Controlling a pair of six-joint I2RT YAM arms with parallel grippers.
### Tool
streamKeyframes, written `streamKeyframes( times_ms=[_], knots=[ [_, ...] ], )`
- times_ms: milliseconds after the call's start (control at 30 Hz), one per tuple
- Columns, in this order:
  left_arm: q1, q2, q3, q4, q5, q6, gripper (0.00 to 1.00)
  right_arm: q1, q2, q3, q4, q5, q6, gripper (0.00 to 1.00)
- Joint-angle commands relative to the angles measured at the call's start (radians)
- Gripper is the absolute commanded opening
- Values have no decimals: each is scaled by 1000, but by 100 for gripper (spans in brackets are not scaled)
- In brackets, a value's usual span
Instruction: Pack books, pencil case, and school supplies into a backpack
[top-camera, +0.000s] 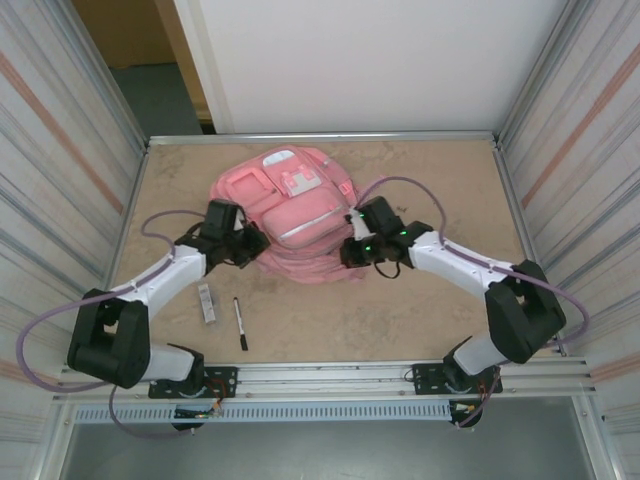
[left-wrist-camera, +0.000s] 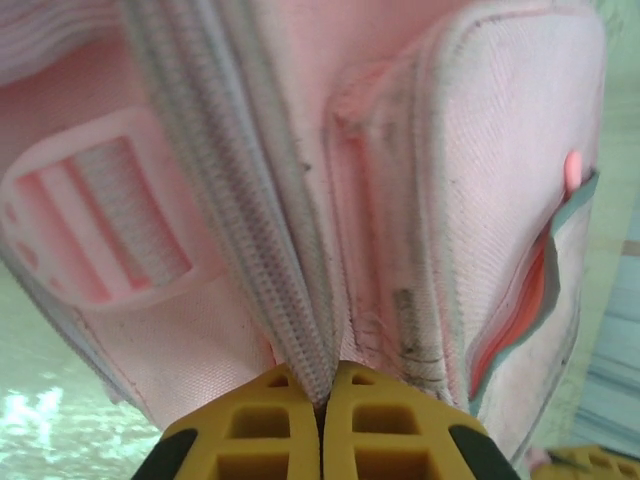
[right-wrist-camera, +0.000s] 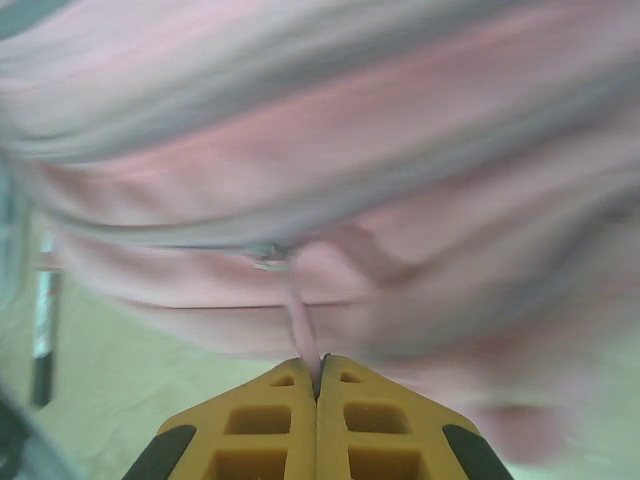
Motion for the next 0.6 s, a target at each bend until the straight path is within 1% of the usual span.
streamKeyframes(
  times_ms=[0,100,133,200,267,333,367,400,433,467,500,567],
  knots=[
    [122,25,56,-37,139,140,0,-77,-58,-55,-74,153,-57,0],
    [166,135,154,-120,201,251,0,-78,-65,-40,-57,175,-97,0],
    [178,180,194,-131,243,281,0,-66,-66,-32,-50,176,-101,0],
    [195,272,286,-170,284,320,0,-26,-62,-14,-38,148,-117,0],
    [193,337,382,-230,291,329,0,32,-40,29,-57,128,-123,0],
    [180,331,403,-217,302,299,0,72,-15,73,-75,100,-111,0],
    [170,307,395,-206,295,282,0,84,-5,91,-77,73,-101,4],
    [163,278,380,-202,283,269,10,86,8,110,-84,44,-100,10],
    [162,249,364,-208,268,260,26,86,17,126,-95,38,-102,14],
    [166,214,346,-229,242,251,37,82,23,141,-108,45,-112,19],
    [172,180,332,-263,199,250,40,75,29,156,-121,48,-124,24],
    [172,103,301,-314,118,254,43,49,33,169,-137,50,-141,27]
  ],
)
